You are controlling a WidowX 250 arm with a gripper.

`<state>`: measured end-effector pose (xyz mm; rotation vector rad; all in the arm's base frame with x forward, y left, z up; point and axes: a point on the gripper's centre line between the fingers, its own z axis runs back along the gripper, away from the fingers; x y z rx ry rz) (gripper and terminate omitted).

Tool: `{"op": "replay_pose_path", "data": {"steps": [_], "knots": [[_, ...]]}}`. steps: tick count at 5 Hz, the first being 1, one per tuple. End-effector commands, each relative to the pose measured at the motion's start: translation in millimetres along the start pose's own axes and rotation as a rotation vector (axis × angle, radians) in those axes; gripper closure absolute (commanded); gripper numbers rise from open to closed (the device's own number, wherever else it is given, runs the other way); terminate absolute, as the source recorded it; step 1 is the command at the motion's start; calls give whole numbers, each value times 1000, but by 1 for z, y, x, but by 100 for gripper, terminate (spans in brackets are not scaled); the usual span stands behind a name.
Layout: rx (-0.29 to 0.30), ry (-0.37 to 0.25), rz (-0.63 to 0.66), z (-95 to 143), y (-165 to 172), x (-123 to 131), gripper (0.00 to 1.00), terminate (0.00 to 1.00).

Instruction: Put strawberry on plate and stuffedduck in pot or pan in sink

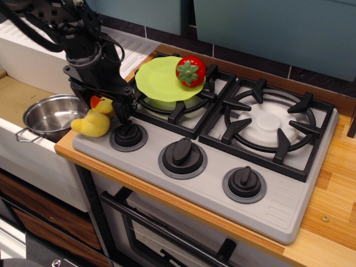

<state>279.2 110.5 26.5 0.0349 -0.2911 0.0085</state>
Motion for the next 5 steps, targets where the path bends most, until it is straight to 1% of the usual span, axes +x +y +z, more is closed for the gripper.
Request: {"op": "replay_pose_path", "data": {"steps": [1, 2, 4, 5], "knots": [[-23, -14, 13, -4, -4, 12, 0, 0], [-11, 1, 35, 1, -8, 12, 100, 0], [12, 42, 40, 34, -10, 7, 100, 0], [17, 63, 14, 61, -6, 7, 100, 0]]}}
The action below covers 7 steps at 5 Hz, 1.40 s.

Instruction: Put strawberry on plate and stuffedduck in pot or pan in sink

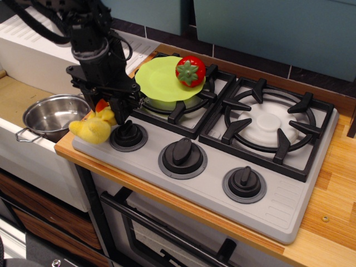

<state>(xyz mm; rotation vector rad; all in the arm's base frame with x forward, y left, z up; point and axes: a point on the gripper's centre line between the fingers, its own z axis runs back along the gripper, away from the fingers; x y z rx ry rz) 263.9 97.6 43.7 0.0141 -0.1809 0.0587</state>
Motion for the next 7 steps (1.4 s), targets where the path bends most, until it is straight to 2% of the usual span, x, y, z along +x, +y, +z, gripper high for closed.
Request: {"op": "replay_pose_path", "data": {"steps": [1, 2, 3, 5, 7], "knots": [[32, -47, -78, 60, 13, 15, 100, 0], [-28, -42, -142, 68, 38, 23, 100, 0], [-91, -45, -171, 66, 60, 24, 100, 0], [-206, -124, -200, 41, 87, 17, 100, 0], [-241, -217, -245, 7, 101, 16, 100, 0]]}}
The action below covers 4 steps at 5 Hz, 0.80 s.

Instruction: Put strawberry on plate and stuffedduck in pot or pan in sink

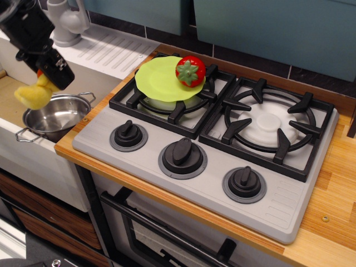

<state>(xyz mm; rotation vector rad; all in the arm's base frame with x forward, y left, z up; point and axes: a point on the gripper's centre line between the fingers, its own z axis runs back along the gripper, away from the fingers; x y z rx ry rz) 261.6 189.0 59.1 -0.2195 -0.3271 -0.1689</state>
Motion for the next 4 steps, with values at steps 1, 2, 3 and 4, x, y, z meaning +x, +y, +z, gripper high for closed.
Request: {"op": "replay_pose_path", "data": {"steps": [1, 2, 3, 4], "knots": [[9, -122, -77, -14, 18, 7, 100, 0], [7, -140, -104, -17, 23, 9, 100, 0], [2, -162, -138, -20, 31, 11, 100, 0], [-11, -175, -170, -25, 36, 13, 100, 0]]}}
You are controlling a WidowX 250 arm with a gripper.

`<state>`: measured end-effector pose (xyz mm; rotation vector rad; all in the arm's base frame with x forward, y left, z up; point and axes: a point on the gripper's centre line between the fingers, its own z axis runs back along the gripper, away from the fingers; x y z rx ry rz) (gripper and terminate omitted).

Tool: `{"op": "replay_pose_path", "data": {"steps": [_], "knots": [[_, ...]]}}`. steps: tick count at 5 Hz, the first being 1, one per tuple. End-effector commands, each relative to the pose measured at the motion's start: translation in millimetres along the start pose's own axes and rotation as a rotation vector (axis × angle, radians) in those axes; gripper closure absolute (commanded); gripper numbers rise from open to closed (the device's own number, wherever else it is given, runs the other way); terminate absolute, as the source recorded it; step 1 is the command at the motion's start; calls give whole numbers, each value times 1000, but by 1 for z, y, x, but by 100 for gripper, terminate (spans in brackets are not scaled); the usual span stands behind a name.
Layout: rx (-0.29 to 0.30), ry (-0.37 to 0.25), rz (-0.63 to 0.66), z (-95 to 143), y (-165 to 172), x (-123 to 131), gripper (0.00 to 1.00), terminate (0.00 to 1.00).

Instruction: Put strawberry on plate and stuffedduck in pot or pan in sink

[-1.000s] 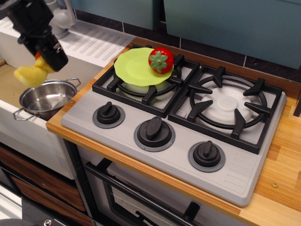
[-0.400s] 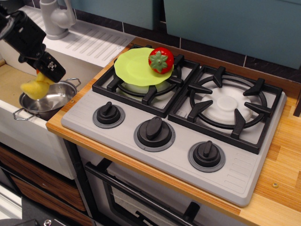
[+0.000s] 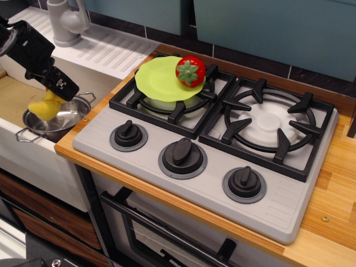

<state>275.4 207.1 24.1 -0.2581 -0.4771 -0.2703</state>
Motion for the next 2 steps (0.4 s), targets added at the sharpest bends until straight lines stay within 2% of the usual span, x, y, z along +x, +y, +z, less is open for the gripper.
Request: {"op": "replay_pose_path", "data": {"steps": [1, 2], "knots": [[32, -35, -87, 5, 11, 15, 0, 0], [42, -7, -70, 13, 4, 18, 0, 100]]}}
